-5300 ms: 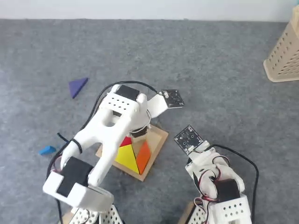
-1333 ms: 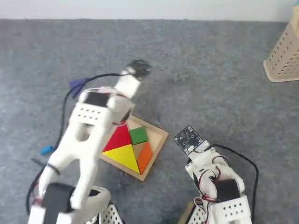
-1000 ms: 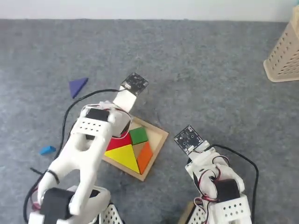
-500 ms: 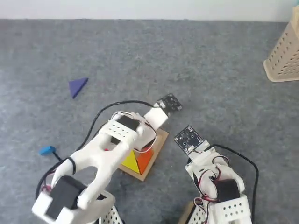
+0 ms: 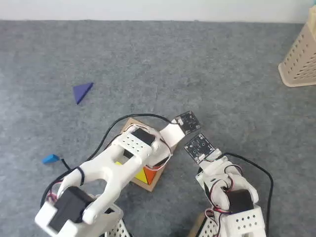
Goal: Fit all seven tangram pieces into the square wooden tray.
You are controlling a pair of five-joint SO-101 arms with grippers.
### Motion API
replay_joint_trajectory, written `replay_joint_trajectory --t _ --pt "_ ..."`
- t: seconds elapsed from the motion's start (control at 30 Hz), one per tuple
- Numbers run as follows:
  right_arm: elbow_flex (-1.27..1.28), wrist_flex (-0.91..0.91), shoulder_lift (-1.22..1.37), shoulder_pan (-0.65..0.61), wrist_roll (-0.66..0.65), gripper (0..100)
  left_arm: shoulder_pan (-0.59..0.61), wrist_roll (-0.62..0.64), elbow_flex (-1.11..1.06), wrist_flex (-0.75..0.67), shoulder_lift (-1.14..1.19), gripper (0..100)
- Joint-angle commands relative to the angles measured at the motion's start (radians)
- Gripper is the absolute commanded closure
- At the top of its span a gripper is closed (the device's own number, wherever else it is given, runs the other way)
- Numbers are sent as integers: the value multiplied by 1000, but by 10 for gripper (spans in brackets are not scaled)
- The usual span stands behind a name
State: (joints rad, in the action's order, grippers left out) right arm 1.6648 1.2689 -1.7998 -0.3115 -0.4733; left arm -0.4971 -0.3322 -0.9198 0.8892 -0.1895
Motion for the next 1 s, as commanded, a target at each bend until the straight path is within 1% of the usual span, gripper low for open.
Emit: replay_joint_trajectory --t 0.0,0.1,0.3,0.4,0.5,0.6,0.67,0.7,0.77,0.83,0.9,0.97 --pt "18 5 -15 1 6 991 -8 9 -41 49 -15 945" --pt "18 5 -15 1 6 991 -8 -11 -48 48 -58 945" --pt "18 5 -15 1 6 991 0 -8 -67 48 -149 944" --pt "18 5 -15 1 6 991 2 32 -67 48 -222 942" --pt "18 5 -15 1 6 991 40 60 -67 48 -313 941" --pt "18 5 -15 1 6 991 120 64 -67 48 -408 941" --pt "18 5 -15 1 6 991 221 103 -65 54 -470 941" --pt "18 5 -15 1 6 991 301 123 -56 64 -494 940" --pt "18 5 -15 1 6 991 497 141 -13 137 -535 921" --pt "18 5 -15 1 6 991 710 137 41 247 -563 885" --pt "18 5 -15 1 6 991 895 71 77 353 -591 859" --pt "18 5 -15 1 6 991 1048 -77 105 448 -628 861"
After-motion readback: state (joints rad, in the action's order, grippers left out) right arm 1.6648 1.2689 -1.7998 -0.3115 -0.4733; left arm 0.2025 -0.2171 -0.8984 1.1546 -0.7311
